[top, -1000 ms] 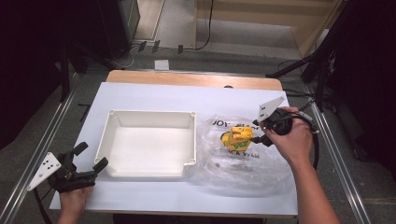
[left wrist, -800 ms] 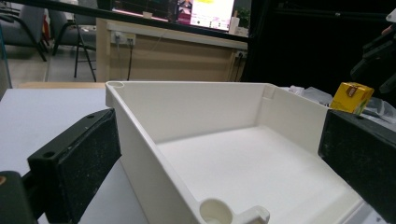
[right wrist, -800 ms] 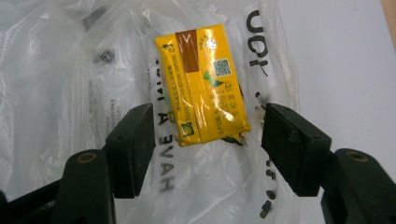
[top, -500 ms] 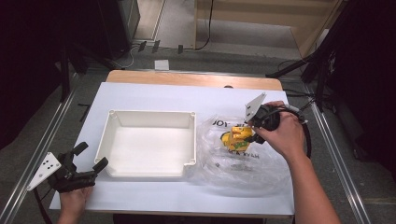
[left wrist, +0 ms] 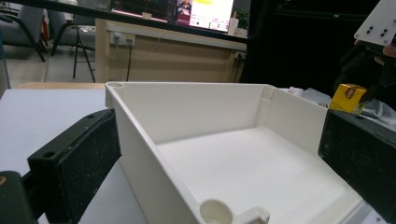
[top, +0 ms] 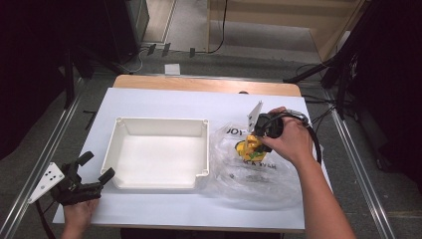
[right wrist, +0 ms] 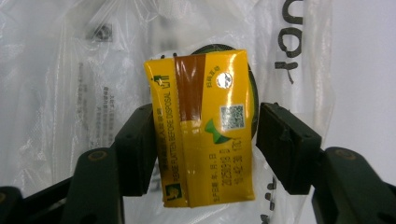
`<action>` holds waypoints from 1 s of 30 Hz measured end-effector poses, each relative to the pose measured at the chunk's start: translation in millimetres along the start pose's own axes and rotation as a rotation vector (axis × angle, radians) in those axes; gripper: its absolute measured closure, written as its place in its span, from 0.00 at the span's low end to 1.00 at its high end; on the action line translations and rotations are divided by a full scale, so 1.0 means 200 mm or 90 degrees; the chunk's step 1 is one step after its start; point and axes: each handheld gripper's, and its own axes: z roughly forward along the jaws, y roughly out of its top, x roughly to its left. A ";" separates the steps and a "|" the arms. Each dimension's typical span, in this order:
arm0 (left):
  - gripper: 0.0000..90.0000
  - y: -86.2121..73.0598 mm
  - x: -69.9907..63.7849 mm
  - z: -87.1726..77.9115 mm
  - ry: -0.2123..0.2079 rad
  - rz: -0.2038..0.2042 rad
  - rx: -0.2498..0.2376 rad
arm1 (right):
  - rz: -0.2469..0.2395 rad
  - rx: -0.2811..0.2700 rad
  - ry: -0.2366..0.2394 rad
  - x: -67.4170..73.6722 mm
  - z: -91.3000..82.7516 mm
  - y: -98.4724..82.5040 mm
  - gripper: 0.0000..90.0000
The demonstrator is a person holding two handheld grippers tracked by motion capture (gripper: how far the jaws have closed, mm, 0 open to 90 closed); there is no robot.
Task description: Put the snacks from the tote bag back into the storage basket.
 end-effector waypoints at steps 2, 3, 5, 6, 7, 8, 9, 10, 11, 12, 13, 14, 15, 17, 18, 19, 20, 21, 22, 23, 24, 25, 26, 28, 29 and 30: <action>0.00 0.00 0.00 0.00 -0.001 0.000 -0.001 | 0.002 0.009 0.006 0.00 0.01 0.01 0.48; 0.00 0.00 0.00 0.00 0.000 0.000 0.000 | -0.008 0.009 0.008 -0.01 0.02 0.01 0.49; 0.00 0.00 0.00 0.00 -0.001 0.000 0.000 | 0.001 0.020 0.017 -0.01 0.03 0.02 0.50; 0.00 0.00 0.00 0.00 -0.001 0.000 0.000 | -0.014 0.021 0.015 -0.02 0.04 0.02 0.51; 0.00 0.00 0.00 0.00 -0.001 0.000 0.000 | -0.015 0.026 0.017 -0.02 0.05 0.03 0.52; 0.00 0.00 0.00 0.00 0.000 0.000 0.000 | -0.012 0.027 0.021 -0.01 0.05 0.03 0.52; 0.00 0.00 0.00 0.00 0.000 0.000 0.001 | -0.013 0.032 0.022 -0.01 0.06 0.03 0.53; 0.00 0.00 0.00 0.00 -0.001 0.000 0.000 | -0.010 0.035 0.026 -0.01 0.06 0.03 0.53; 0.00 0.00 0.00 0.00 -0.001 0.000 -0.001 | -0.013 0.038 0.026 -0.01 0.06 0.03 0.54; 0.00 0.00 0.00 0.00 -0.001 0.001 0.001 | -0.014 0.039 0.024 -0.01 0.06 0.03 0.54; 0.00 0.00 0.00 0.00 -0.001 0.001 0.000 | -0.013 0.039 0.024 -0.01 0.06 0.03 0.54; 0.00 0.00 0.00 0.00 -0.001 0.001 0.001 | -0.015 0.039 0.024 -0.01 0.06 0.03 0.55; 0.00 0.00 0.00 0.00 -0.001 0.001 0.001 | -0.018 0.039 0.022 -0.01 0.06 0.03 0.55; 0.00 0.00 0.00 0.00 -0.001 0.002 0.003 | -0.021 0.042 0.023 0.00 0.06 0.04 0.56; 0.00 0.00 0.00 0.00 0.000 0.001 0.003 | -0.022 0.043 0.020 0.00 0.06 0.04 0.57; 0.00 0.00 0.00 0.00 0.000 0.001 0.002 | -0.022 0.044 0.019 0.00 0.06 0.04 0.57; 0.00 0.00 0.00 0.00 0.000 0.001 0.002 | -0.022 0.045 0.019 0.00 0.06 0.04 0.57; 0.00 0.00 0.00 0.00 0.001 0.001 0.002 | -0.023 0.047 0.018 0.00 0.06 0.04 0.57; 0.00 0.00 0.00 0.00 0.001 0.001 0.001 | -0.025 0.047 0.017 0.00 0.06 0.04 0.57; 0.00 0.00 0.00 0.00 0.001 0.001 0.002 | -0.021 0.048 0.018 0.00 0.06 0.05 0.58; 0.00 0.00 0.00 0.00 0.001 0.001 0.002 | -0.022 0.044 0.016 0.00 0.06 0.05 0.58; 0.00 0.00 0.00 0.00 0.001 0.001 0.002 | -0.021 0.047 0.016 0.00 0.05 0.05 0.58; 0.00 0.00 0.00 0.00 0.002 0.001 0.002 | -0.025 0.047 0.012 0.00 0.05 0.06 0.58; 0.00 0.00 0.00 0.00 0.001 0.000 0.003 | -0.026 0.046 0.012 0.00 0.04 0.06 0.58; 0.00 0.00 0.00 0.00 0.001 0.000 0.003 | -0.026 0.047 0.012 0.00 0.03 0.06 0.58; 0.00 0.00 0.00 0.00 0.000 0.002 0.003 | -0.028 0.042 0.013 0.00 0.03 0.07 0.58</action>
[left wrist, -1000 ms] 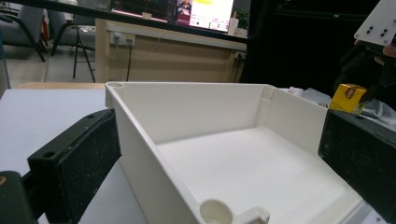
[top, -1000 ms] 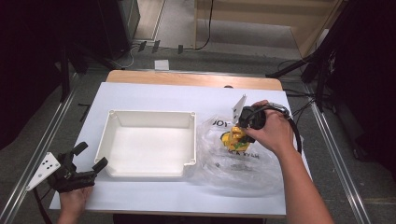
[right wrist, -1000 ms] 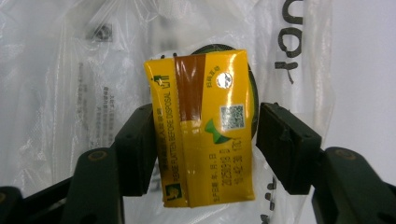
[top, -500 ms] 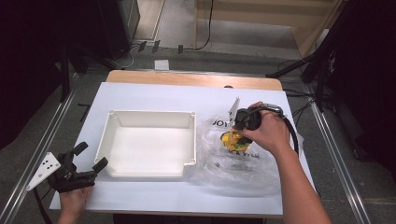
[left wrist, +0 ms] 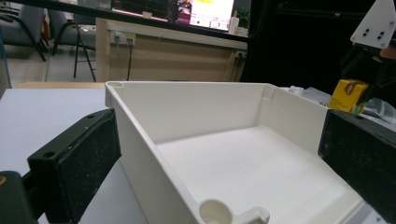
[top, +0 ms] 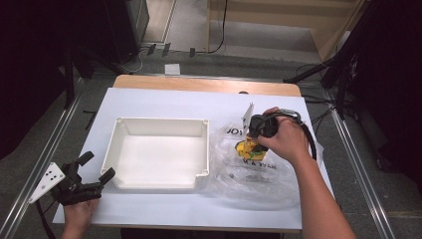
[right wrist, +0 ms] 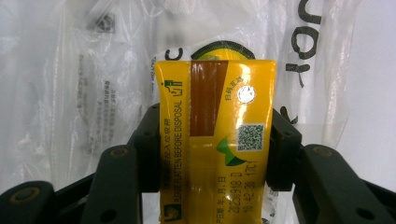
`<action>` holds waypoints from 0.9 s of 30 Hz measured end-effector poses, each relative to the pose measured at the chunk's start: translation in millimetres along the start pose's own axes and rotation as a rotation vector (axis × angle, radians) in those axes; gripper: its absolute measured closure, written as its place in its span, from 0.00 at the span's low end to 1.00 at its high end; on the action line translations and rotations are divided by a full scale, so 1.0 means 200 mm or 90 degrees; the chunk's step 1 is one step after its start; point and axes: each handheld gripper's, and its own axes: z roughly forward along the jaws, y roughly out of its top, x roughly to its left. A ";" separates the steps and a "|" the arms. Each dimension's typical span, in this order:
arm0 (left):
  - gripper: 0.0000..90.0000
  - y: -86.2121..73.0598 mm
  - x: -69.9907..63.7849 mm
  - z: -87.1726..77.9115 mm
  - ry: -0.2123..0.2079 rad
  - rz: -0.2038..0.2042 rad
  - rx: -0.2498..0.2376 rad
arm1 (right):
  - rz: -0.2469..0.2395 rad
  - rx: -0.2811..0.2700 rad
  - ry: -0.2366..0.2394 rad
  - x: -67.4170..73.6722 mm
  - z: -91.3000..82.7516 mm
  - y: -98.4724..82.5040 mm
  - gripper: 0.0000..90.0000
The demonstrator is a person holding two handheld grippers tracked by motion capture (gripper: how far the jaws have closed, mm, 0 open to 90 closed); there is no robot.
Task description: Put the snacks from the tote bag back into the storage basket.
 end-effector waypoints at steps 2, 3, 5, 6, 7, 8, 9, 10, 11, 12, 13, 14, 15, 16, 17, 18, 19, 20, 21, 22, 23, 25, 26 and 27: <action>0.00 0.00 0.00 0.00 0.000 -0.001 -0.001 | 0.004 -0.002 0.002 0.00 -0.02 0.01 0.58; 0.00 0.00 0.00 0.00 0.000 -0.001 -0.001 | 0.007 0.001 0.002 0.00 -0.03 0.01 0.58; 0.00 0.00 0.00 0.00 -0.001 0.000 0.000 | 0.009 -0.001 0.001 0.01 -0.05 0.02 0.58; 0.00 0.00 0.00 0.00 -0.001 0.000 0.000 | 0.003 -0.004 0.000 0.00 -0.06 0.02 0.58; 0.00 0.00 0.00 0.00 -0.001 0.000 0.000 | 0.002 -0.004 -0.003 0.00 -0.07 0.03 0.58; 0.00 0.00 0.00 0.00 -0.002 -0.001 0.000 | 0.002 -0.004 -0.001 0.00 -0.08 0.03 0.58; 0.00 0.00 0.00 0.00 -0.002 -0.001 0.000 | 0.007 -0.004 0.001 0.00 -0.09 0.03 0.58; 0.00 0.00 0.00 0.00 -0.002 -0.001 0.000 | 0.013 -0.005 0.003 0.01 -0.10 0.04 0.58; 0.00 0.00 0.00 0.00 -0.002 -0.001 0.000 | 0.010 -0.008 0.005 0.00 -0.10 0.04 0.58; 0.00 0.00 0.00 0.00 -0.002 -0.002 -0.002 | 0.011 -0.009 0.004 0.00 -0.11 0.04 0.58; 0.00 0.00 0.00 0.00 -0.002 -0.002 -0.002 | 0.010 -0.011 0.005 0.00 -0.12 0.05 0.58; 0.00 0.00 0.00 0.00 -0.002 -0.002 -0.002 | 0.015 -0.015 0.007 0.00 -0.13 0.05 0.58; 0.00 0.00 0.00 0.00 -0.003 -0.001 -0.001 | 0.019 -0.021 0.010 0.00 -0.14 0.05 0.58; 0.00 0.00 0.00 0.00 -0.003 -0.002 -0.002 | 0.023 -0.018 0.016 0.00 -0.15 0.06 0.58; 0.00 0.00 0.00 0.00 -0.004 -0.003 -0.002 | 0.021 -0.022 0.014 0.00 -0.16 0.06 0.58; 0.00 0.00 0.00 0.00 -0.004 -0.003 -0.002 | 0.031 -0.020 0.018 0.00 -0.16 0.06 0.58; 0.00 0.00 0.00 0.00 -0.004 -0.003 -0.002 | 0.028 -0.026 0.017 0.00 -0.17 0.06 0.58; 0.00 0.00 0.00 0.00 -0.004 -0.003 -0.002 | 0.023 -0.033 0.014 0.00 -0.17 0.07 0.58; 0.00 0.00 0.00 0.00 -0.005 -0.002 -0.002 | 0.027 -0.034 0.014 0.00 -0.18 0.07 0.58; 0.00 0.00 0.00 0.00 -0.004 -0.001 -0.001 | 0.023 -0.036 0.014 0.00 -0.18 0.07 0.58; 0.00 0.00 0.00 0.00 -0.004 -0.001 0.000 | 0.026 -0.037 0.012 0.00 -0.19 0.07 0.58; 0.00 0.00 0.00 0.00 -0.004 -0.001 0.000 | 0.035 -0.032 0.010 0.00 -0.20 0.08 0.58; 0.00 0.00 0.00 0.00 -0.004 0.000 0.000 | 0.027 -0.038 0.009 0.00 -0.20 0.08 0.58; 0.00 0.00 0.00 0.00 -0.004 0.000 0.001 | 0.034 -0.038 0.011 0.00 -0.21 0.08 0.58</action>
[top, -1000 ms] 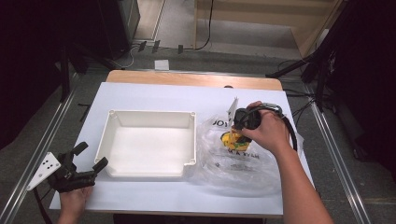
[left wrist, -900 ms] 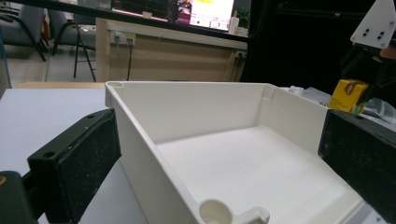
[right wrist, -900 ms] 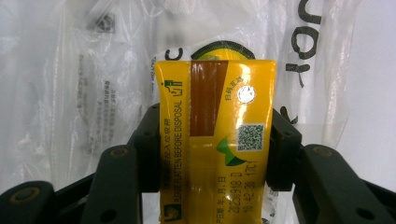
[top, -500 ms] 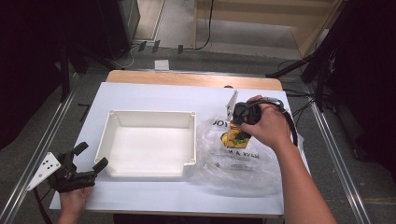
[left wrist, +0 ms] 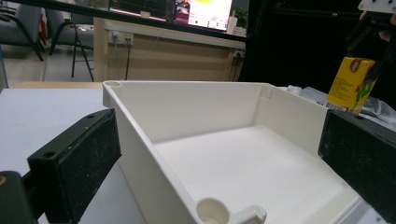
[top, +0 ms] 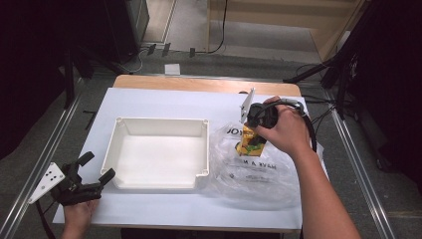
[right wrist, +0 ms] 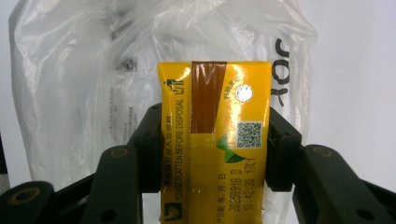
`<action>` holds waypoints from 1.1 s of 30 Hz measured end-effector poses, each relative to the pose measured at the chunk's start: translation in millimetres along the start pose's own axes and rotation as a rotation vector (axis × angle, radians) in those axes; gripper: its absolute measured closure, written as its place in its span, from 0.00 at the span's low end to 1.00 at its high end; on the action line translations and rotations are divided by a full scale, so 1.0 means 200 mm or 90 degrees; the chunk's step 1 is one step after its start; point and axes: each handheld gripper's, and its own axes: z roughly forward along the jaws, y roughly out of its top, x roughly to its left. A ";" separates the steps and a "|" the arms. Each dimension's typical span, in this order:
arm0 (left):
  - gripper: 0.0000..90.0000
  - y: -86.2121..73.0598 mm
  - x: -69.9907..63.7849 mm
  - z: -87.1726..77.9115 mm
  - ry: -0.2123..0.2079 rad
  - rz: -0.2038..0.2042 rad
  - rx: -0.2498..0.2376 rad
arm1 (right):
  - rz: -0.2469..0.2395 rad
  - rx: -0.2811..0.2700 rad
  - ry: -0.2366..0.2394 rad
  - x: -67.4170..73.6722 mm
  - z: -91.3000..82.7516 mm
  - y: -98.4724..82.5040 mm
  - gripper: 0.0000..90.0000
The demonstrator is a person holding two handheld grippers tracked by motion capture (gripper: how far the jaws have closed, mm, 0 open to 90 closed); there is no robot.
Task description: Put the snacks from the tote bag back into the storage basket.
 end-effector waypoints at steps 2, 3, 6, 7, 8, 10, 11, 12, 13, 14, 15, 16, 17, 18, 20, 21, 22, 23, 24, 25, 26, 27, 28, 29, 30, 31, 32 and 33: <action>0.00 0.00 0.00 0.00 0.000 0.001 0.000 | -0.016 -0.006 -0.006 -0.01 -0.01 0.01 0.58; 0.00 0.00 0.00 0.00 0.000 0.001 0.001 | -0.011 -0.008 -0.008 0.00 -0.01 0.01 0.58; 0.00 0.00 0.00 0.00 0.000 0.002 0.001 | -0.016 -0.011 -0.004 0.00 -0.02 0.02 0.58; 0.00 0.00 0.00 0.00 0.000 0.002 0.001 | -0.017 -0.015 -0.002 0.00 -0.02 0.02 0.58; 0.00 0.00 0.00 0.00 0.000 0.002 0.000 | -0.016 -0.013 -0.001 0.01 -0.03 0.02 0.58; 0.00 0.00 0.00 0.00 0.000 0.002 0.000 | -0.024 -0.015 -0.003 0.00 -0.03 0.03 0.58; 0.00 0.00 0.00 0.00 0.001 0.002 0.001 | -0.025 -0.016 -0.005 0.00 -0.04 0.04 0.59; 0.00 0.00 0.00 0.00 0.000 0.002 0.001 | -0.020 -0.015 -0.006 0.00 -0.04 0.04 0.59; 0.00 0.00 0.00 0.00 0.000 0.002 0.000 | -0.018 -0.013 -0.005 0.00 -0.05 0.04 0.59; 0.00 0.00 0.00 0.00 0.000 0.002 0.001 | -0.016 -0.012 -0.003 0.01 -0.05 0.04 0.59; 0.00 0.00 0.00 0.00 0.001 0.002 0.001 | -0.022 -0.014 -0.006 0.00 -0.06 0.05 0.59; 0.00 0.00 0.00 0.00 0.001 0.002 0.001 | -0.025 -0.019 -0.007 0.00 -0.06 0.05 0.59; 0.00 0.00 0.00 0.00 0.001 0.003 0.001 | -0.029 -0.022 -0.007 0.00 -0.06 0.06 0.59; 0.00 0.00 0.00 0.00 0.000 0.003 0.002 | -0.026 -0.021 -0.008 0.00 -0.07 0.06 0.59; 0.00 0.00 0.00 0.00 0.001 0.003 0.002 | -0.030 -0.022 -0.006 0.00 -0.08 0.07 0.59; 0.00 0.00 0.00 0.00 0.001 0.003 0.001 | -0.033 -0.026 -0.007 0.00 -0.08 0.08 0.59; 0.00 0.00 0.00 0.00 0.001 0.003 0.001 | -0.032 -0.024 -0.007 0.00 -0.09 0.08 0.59; 0.00 0.00 0.00 0.00 0.001 0.003 0.001 | -0.028 -0.023 -0.006 0.01 -0.10 0.09 0.59; 0.00 0.00 0.00 0.00 0.001 0.003 0.001 | -0.031 -0.026 -0.008 0.01 -0.10 0.09 0.59; 0.00 0.00 0.00 0.00 0.001 0.003 0.002 | -0.036 -0.029 -0.010 0.00 -0.11 0.10 0.59; 0.00 0.00 0.00 0.00 0.001 0.003 0.001 | -0.037 -0.028 -0.009 0.00 -0.11 0.10 0.59; 0.00 0.00 0.00 0.00 0.002 0.004 0.001 | -0.030 -0.026 -0.006 0.01 -0.12 0.11 0.59; 0.00 0.00 0.00 0.00 0.001 0.005 0.002 | -0.034 -0.026 -0.008 0.01 -0.12 0.11 0.59; 0.00 0.00 0.00 0.00 0.001 0.007 0.003 | -0.038 -0.027 -0.010 0.00 -0.12 0.11 0.59; 0.00 0.00 -0.01 0.01 0.001 0.007 0.003 | -0.042 -0.029 -0.009 0.00 -0.12 0.12 0.59; 0.00 0.00 -0.01 0.01 0.002 0.006 0.003 | -0.035 -0.026 -0.006 0.01 -0.13 0.12 0.59; 0.00 0.00 -0.01 0.01 0.002 0.007 0.003 | -0.039 -0.027 -0.007 0.01 -0.13 0.13 0.59; 0.00 0.00 -0.01 0.01 0.002 0.007 0.003 | -0.040 -0.025 -0.006 0.01 -0.13 0.13 0.59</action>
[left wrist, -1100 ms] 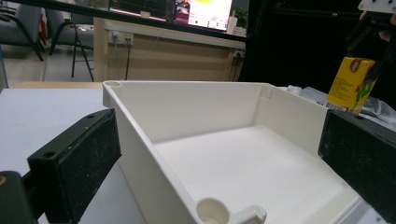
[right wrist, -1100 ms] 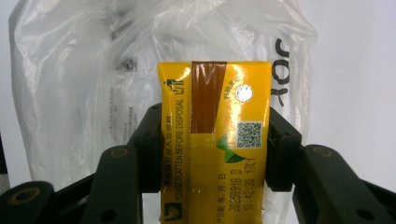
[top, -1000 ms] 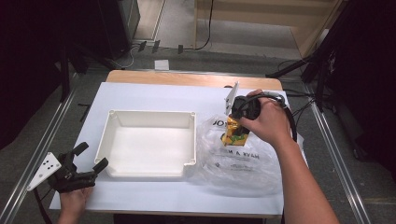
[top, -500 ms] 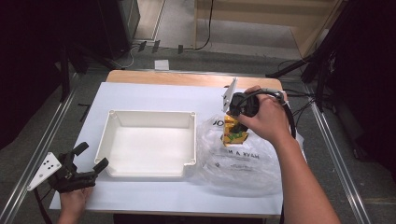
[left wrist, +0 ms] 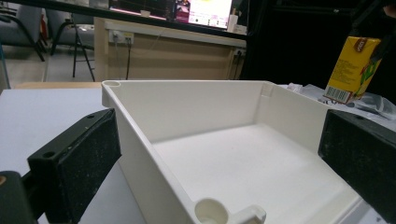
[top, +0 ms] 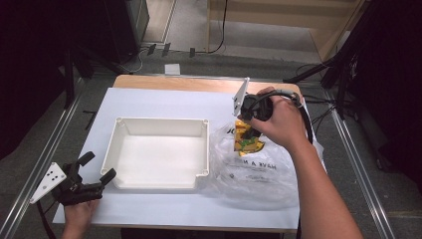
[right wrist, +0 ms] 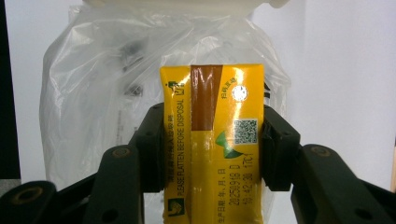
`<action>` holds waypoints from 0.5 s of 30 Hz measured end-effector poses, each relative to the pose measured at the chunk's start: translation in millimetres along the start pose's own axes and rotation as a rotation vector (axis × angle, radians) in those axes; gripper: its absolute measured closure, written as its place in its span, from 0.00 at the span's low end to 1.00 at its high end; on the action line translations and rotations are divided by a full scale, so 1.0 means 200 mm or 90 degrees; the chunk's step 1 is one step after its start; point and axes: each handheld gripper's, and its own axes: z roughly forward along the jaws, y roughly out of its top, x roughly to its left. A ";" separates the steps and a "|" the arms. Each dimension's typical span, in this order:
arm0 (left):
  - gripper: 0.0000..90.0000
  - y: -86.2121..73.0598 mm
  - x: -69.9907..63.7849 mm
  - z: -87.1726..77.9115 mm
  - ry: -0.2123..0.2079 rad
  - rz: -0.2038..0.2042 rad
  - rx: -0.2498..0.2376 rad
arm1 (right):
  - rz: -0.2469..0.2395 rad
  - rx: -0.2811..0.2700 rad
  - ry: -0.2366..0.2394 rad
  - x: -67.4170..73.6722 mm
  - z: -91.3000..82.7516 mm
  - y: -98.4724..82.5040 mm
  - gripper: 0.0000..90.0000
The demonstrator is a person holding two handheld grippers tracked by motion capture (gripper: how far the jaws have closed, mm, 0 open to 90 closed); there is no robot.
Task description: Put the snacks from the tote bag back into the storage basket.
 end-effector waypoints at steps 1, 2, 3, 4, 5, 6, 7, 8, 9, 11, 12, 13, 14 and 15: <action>0.00 0.00 0.00 0.00 0.000 0.000 0.000 | -0.002 -0.001 0.001 0.00 0.00 0.00 0.59; 0.00 0.00 0.00 0.00 0.000 0.001 0.001 | -0.006 -0.004 -0.002 0.00 0.00 0.01 0.59; 0.00 0.00 0.00 0.00 0.000 0.002 0.001 | -0.003 -0.002 0.000 0.00 -0.01 0.01 0.59; 0.00 0.00 0.00 0.00 -0.001 0.003 0.001 | -0.004 -0.006 -0.001 0.00 -0.01 0.02 0.59; 0.00 0.00 0.00 0.00 -0.001 0.003 0.001 | -0.009 -0.009 -0.004 0.00 -0.01 0.02 0.59; 0.00 0.00 0.00 0.00 -0.001 0.002 0.001 | -0.008 -0.009 -0.003 0.00 -0.01 0.03 0.59; 0.00 0.00 0.00 0.00 -0.002 0.003 0.001 | -0.007 -0.008 -0.001 0.00 -0.01 0.03 0.59; 0.00 0.00 0.00 0.00 -0.002 0.003 0.001 | -0.009 -0.008 -0.001 0.00 -0.01 0.04 0.59; 0.00 0.00 0.00 0.00 -0.001 0.003 0.001 | -0.012 -0.008 -0.001 0.00 -0.02 0.04 0.59; 0.00 0.00 0.00 0.00 0.000 0.003 0.002 | -0.011 -0.008 0.003 0.01 -0.01 0.05 0.59; 0.00 0.00 0.00 0.00 -0.001 0.003 0.002 | -0.013 -0.008 0.005 0.01 -0.02 0.05 0.59; 0.00 0.00 0.00 0.00 0.000 0.003 0.002 | -0.013 -0.011 0.005 0.01 -0.01 0.06 0.59; 0.00 0.00 0.00 0.00 -0.001 0.003 0.002 | -0.008 -0.011 0.006 0.01 -0.02 0.06 0.59; 0.00 0.00 0.00 0.00 -0.001 0.003 0.002 | -0.010 -0.013 0.005 0.01 -0.01 0.07 0.59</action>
